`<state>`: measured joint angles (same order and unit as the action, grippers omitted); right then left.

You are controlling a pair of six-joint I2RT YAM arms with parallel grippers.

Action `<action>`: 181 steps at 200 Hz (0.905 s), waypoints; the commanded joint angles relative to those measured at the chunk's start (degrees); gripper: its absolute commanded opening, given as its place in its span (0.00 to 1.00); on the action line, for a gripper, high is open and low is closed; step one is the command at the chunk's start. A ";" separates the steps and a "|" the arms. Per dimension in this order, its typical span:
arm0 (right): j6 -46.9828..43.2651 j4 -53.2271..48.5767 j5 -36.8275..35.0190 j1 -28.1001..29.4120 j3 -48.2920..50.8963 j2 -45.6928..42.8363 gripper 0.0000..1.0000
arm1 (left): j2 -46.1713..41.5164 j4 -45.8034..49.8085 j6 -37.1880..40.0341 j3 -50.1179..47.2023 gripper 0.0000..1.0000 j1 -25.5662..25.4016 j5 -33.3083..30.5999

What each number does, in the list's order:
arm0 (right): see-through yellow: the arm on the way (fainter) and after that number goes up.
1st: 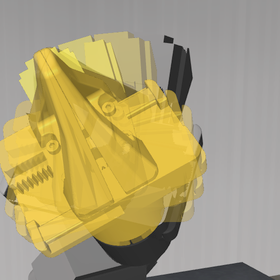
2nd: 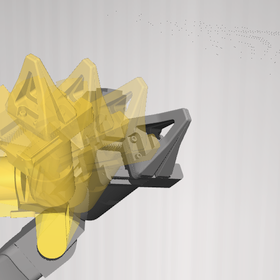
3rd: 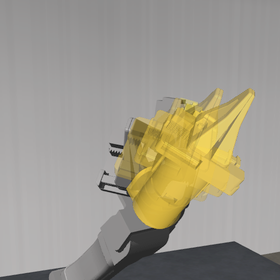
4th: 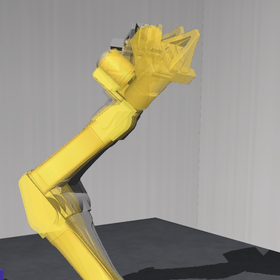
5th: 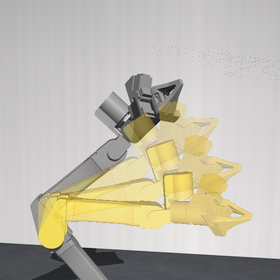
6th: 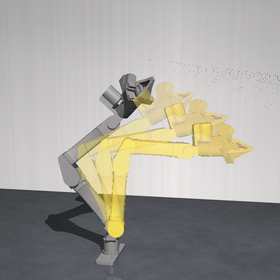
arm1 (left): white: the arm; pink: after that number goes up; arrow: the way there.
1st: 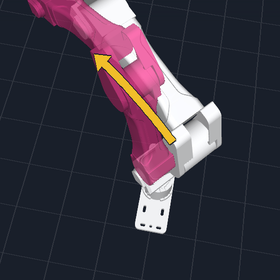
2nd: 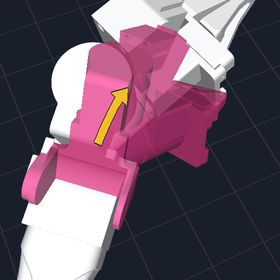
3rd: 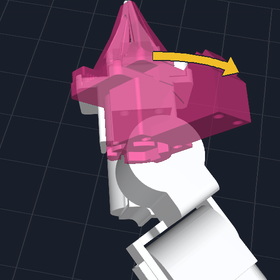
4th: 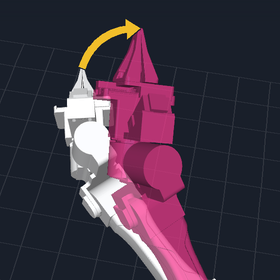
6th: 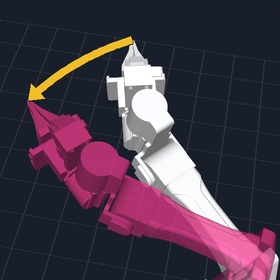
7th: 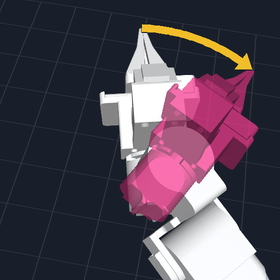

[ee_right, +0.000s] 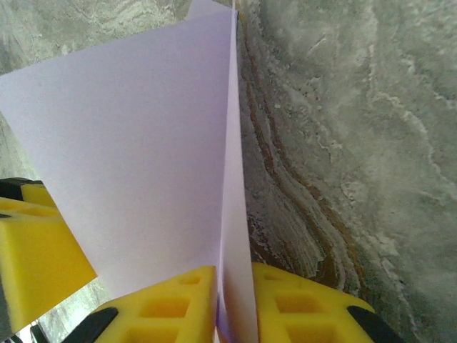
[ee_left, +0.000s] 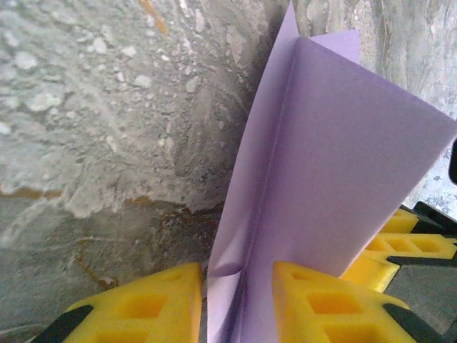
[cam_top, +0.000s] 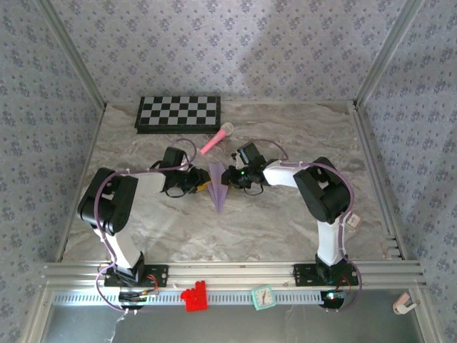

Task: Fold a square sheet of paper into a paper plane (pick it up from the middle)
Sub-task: Move a paper plane to the center of the table.

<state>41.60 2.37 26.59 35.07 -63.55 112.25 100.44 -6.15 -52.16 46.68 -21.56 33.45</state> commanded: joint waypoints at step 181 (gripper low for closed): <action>-0.43 1.54 -0.57 -4.11 4.54 -6.25 0.09 | -0.24 3.03 1.99 4.66 0.00 -0.41 -2.38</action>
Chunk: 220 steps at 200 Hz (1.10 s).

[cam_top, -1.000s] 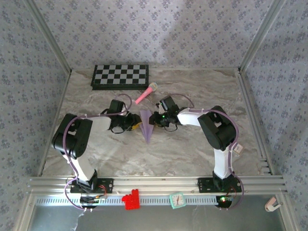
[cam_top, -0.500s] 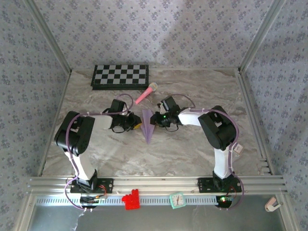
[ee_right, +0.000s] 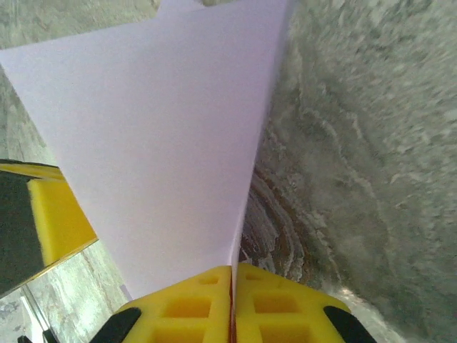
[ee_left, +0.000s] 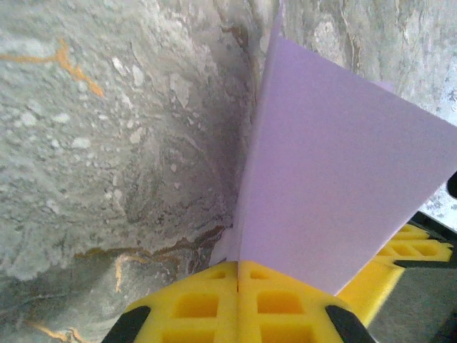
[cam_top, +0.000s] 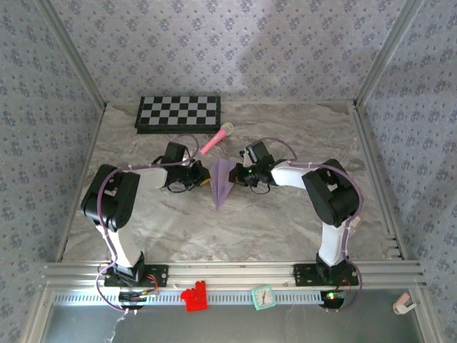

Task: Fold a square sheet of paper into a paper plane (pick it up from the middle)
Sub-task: Move a paper plane to the center of the table.

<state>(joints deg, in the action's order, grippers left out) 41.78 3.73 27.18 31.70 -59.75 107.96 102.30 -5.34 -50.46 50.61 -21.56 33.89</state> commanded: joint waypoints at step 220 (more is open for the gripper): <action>0.41 -0.37 1.92 -0.36 -0.37 1.61 0.10 | -12.09 14.27 2.97 0.60 0.30 -6.38 -5.80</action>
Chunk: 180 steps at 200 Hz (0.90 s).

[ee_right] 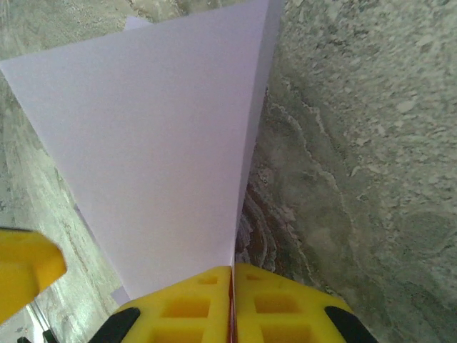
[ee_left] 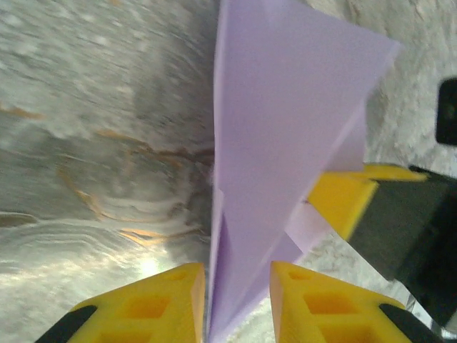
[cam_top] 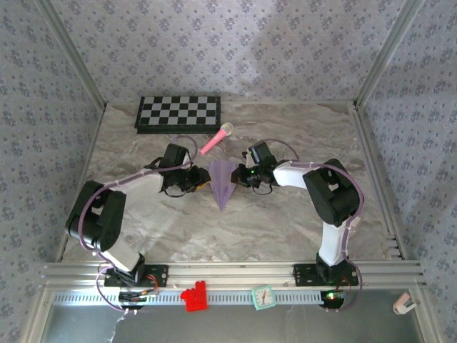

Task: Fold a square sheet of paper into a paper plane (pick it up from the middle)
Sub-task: Move a paper plane to the center of the table.

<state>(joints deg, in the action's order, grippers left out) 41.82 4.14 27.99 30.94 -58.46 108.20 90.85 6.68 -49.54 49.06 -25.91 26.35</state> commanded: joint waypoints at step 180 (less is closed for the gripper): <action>0.61 -0.91 1.25 0.42 -1.93 2.21 0.10 | 7.19 8.60 6.52 8.93 0.45 -5.37 -4.77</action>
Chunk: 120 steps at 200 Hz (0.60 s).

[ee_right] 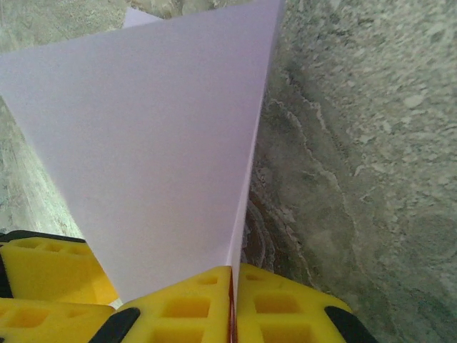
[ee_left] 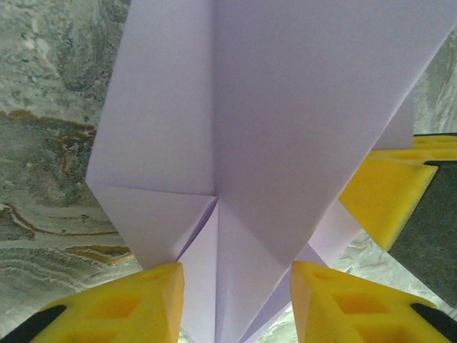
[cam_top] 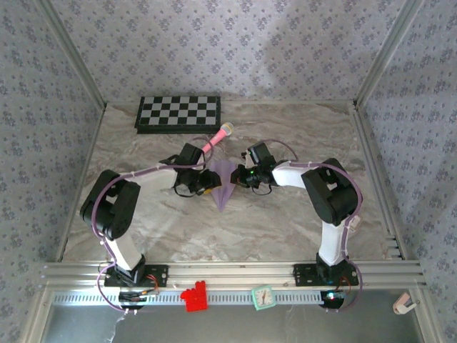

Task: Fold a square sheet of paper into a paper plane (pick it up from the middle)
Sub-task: Move a paper plane to the center of the table.

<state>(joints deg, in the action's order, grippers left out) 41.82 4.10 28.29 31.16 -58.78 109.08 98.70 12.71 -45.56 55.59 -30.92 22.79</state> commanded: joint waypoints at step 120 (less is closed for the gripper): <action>0.63 -1.03 0.73 0.24 -1.56 1.40 0.10 | 1.25 6.48 6.50 4.71 0.48 -0.98 -1.73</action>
<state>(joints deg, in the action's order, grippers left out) 41.85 4.10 28.36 31.16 -59.09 109.71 99.11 16.80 -40.21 59.59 -31.11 20.10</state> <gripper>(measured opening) 0.103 0.482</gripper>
